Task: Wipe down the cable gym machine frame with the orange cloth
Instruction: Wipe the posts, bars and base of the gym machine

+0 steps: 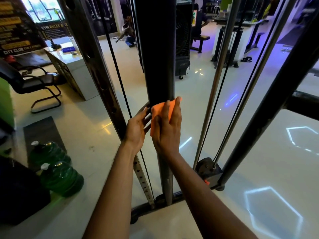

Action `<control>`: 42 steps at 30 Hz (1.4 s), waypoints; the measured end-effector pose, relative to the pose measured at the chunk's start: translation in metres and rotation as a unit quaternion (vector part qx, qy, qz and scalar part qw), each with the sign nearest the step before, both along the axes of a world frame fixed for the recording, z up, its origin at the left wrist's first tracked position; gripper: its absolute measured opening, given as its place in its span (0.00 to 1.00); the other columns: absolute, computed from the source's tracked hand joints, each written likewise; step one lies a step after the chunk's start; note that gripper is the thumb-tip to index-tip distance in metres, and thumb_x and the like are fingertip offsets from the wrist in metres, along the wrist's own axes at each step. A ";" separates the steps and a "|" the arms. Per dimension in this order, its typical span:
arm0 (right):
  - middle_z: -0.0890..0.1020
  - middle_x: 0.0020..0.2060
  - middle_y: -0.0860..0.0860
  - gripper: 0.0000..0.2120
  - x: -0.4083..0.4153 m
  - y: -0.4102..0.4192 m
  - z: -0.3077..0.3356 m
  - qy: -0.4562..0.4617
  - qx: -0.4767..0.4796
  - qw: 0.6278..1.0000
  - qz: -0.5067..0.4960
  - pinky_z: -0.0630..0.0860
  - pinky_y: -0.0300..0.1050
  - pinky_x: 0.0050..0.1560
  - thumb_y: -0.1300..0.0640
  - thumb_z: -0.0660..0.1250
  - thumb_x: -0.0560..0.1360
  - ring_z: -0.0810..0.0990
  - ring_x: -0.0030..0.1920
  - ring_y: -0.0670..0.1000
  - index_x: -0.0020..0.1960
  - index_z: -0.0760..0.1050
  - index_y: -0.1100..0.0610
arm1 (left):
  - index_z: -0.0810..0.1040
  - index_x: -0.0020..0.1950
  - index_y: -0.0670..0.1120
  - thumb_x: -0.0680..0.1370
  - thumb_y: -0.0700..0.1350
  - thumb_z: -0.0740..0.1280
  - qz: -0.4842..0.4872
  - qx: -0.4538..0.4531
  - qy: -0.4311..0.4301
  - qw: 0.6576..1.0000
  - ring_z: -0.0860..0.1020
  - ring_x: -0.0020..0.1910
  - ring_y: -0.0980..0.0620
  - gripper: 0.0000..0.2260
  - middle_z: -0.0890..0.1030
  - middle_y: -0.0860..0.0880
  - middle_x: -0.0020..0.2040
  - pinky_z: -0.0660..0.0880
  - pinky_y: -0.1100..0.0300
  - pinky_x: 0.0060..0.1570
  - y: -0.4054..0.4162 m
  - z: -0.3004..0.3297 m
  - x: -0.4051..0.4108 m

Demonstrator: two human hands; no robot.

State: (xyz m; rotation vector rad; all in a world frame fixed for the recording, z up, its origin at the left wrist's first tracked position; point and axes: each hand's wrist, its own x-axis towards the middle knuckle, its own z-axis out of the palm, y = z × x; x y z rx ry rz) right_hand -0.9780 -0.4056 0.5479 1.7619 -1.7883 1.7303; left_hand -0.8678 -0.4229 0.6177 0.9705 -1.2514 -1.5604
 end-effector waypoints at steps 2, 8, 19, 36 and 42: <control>0.41 0.87 0.59 0.45 0.000 -0.001 -0.010 0.008 0.010 1.000 -0.003 0.67 0.69 0.79 0.51 0.67 0.87 0.47 0.88 0.60 0.86 0.34 0.40 | 0.77 0.77 0.55 0.89 0.54 0.56 0.001 0.001 -0.001 1.000 0.77 0.74 0.47 0.19 0.81 0.51 0.72 0.69 0.40 0.78 0.000 -0.002 -0.001; 0.38 0.88 0.55 0.50 -0.014 0.039 -0.100 0.013 0.136 0.990 0.045 0.77 0.70 0.71 0.51 0.69 0.86 0.54 0.87 0.63 0.84 0.29 0.36 | 0.77 0.77 0.54 0.89 0.51 0.57 0.004 0.023 0.010 1.000 0.76 0.75 0.47 0.18 0.81 0.51 0.73 0.66 0.38 0.80 0.004 -0.016 -0.004; 0.40 0.87 0.60 0.43 -0.011 0.006 -0.032 0.025 0.030 0.999 0.037 0.69 0.71 0.77 0.47 0.62 0.89 0.47 0.88 0.62 0.85 0.31 0.38 | 0.75 0.79 0.55 0.89 0.56 0.54 0.034 -0.017 0.007 0.999 0.77 0.74 0.44 0.20 0.80 0.51 0.73 0.70 0.38 0.76 0.001 0.001 -0.009; 0.36 0.87 0.54 0.35 -0.028 0.006 0.004 -0.013 0.035 0.991 0.127 0.67 0.70 0.79 0.47 0.60 0.90 0.47 0.88 0.58 0.88 0.42 0.48 | 0.76 0.78 0.55 0.89 0.54 0.56 0.103 -0.005 0.029 0.994 0.76 0.75 0.47 0.19 0.80 0.53 0.73 0.69 0.39 0.78 0.023 -0.014 -0.031; 0.31 0.86 0.49 0.39 -0.053 0.039 -0.096 -0.003 0.151 0.971 0.185 0.85 0.63 0.61 0.45 0.61 0.89 0.66 0.82 0.64 0.85 0.35 0.33 | 0.75 0.79 0.54 0.89 0.50 0.58 0.130 -0.004 0.015 0.991 0.76 0.75 0.49 0.18 0.81 0.52 0.73 0.65 0.39 0.80 0.024 -0.022 -0.044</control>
